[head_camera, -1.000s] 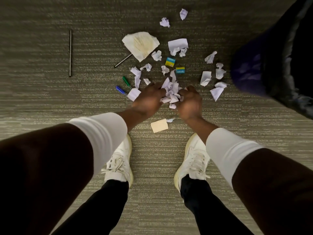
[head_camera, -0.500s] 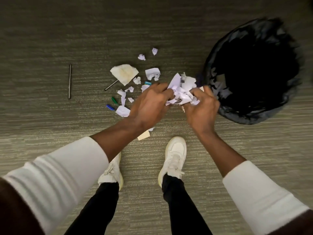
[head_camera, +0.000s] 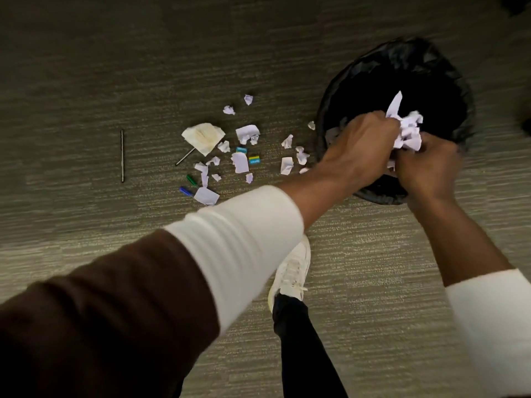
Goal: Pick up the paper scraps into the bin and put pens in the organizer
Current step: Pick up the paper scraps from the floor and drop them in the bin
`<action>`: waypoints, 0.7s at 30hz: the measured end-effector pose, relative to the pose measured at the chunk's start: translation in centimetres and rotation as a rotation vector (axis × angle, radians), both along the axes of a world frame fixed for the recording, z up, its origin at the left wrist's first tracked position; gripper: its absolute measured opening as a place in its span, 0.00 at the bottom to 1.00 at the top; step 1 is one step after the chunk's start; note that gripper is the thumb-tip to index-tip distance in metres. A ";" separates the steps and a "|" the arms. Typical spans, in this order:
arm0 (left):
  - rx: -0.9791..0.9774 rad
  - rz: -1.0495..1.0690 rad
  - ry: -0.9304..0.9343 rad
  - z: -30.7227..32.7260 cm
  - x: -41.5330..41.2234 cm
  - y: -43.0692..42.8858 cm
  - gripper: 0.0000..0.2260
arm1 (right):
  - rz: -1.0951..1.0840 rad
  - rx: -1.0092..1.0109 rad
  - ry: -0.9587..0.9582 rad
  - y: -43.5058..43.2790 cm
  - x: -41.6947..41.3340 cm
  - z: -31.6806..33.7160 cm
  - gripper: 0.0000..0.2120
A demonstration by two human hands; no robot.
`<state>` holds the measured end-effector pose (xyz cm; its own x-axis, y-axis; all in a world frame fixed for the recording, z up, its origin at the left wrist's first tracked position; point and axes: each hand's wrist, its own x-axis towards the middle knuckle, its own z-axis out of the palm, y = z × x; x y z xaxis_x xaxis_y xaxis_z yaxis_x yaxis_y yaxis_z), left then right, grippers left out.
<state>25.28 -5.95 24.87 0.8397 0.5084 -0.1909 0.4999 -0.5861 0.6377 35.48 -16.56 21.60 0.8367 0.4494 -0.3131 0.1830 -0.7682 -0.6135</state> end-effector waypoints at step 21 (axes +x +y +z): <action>0.147 0.301 0.074 -3.7 -7.3 0.7 0.11 | 0.103 0.202 -0.020 0.6 -1.7 -1.2 0.07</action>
<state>18.00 -5.21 21.17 0.6344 0.7579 -0.1523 0.7062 -0.4881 0.5128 33.74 -15.98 20.44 0.7883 0.5844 -0.1922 0.2674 -0.6069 -0.7485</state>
